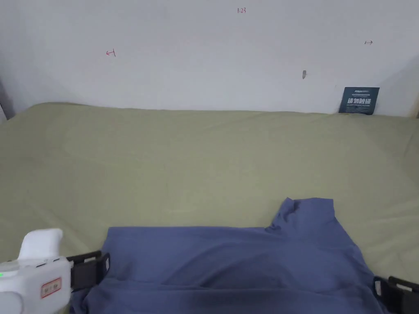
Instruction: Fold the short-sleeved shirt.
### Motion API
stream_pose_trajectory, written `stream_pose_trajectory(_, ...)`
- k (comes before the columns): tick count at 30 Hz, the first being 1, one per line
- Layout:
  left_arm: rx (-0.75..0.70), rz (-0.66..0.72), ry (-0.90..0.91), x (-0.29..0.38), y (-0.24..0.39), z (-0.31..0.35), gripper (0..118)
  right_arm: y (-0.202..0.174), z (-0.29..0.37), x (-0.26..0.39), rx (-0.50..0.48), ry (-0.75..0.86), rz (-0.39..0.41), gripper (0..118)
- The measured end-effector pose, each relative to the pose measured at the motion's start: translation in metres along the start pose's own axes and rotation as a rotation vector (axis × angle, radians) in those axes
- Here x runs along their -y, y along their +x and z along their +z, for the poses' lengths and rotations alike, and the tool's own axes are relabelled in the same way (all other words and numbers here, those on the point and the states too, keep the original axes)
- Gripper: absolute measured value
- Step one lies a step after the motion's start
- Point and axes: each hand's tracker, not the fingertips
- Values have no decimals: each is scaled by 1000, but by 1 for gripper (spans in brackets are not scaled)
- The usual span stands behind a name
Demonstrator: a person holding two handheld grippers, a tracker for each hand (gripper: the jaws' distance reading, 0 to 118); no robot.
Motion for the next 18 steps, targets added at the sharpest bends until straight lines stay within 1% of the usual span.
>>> stream_pose_trajectory(1, -8, -13, -3, -8, 3, -10, 0, -2, -6, -7, -3, -9, 4, 2)
stream_pose_trajectory(2, -16, -26, -14, -14, 9, -19, 0, -3, -13, -13, -2, -7, 0, 2)
stream_pose_trajectory(3, -18, -25, -18, -19, 10, -31, 0, -3, -16, -19, 38, 64, -17, 2)
stream_pose_trajectory(4, -22, -27, -21, -25, 10, -43, 0, -3, -25, -25, 9, 16, -15, 2)
stream_pose_trajectory(5, -26, -24, -39, -31, 9, -54, 0, -1, -32, -31, 0, -6, -23, 2)
stream_pose_trajectory(6, -30, -24, -47, -37, 11, -69, 0, -1, -39, -35, 4, -2, -28, 2)
stream_pose_trajectory(7, -40, -31, -61, -44, 11, -84, 0, -7, -41, -35, 19, 8, -11, 2)
stream_pose_trajectory(10, -65, -34, -113, -57, 9, -125, 0, -10, -58, -40, 39, -26, 12, 2)
stream_pose_trajectory(11, -83, -43, -138, -60, 8, -138, 0, 0, -70, -42, 30, -49, -2, 2)
stream_pose_trajectory(12, -93, -40, -165, -62, 5, -153, 12, 2, -77, -44, 27, -63, -5, 2)
stream_pose_trajectory(13, -112, -31, -182, -64, 3, -166, 65, 3, -83, -45, 31, -74, -7, 2)
stream_pose_trajectory(14, -107, -28, -195, -66, 1, -179, 106, 5, -91, -46, 33, -91, -5, 2)
stream_pose_trajectory(15, -109, -35, -244, -66, -1, -192, 118, 9, -99, -47, 32, -103, 0, 2)
stream_pose_trajectory(17, -113, -32, -224, -67, -4, -203, 117, 10, -108, -49, 42, -116, 10, 2)
stream_pose_trajectory(18, -146, -36, -245, -68, -4, -211, 117, 12, -113, -50, 39, -127, 20, 2)
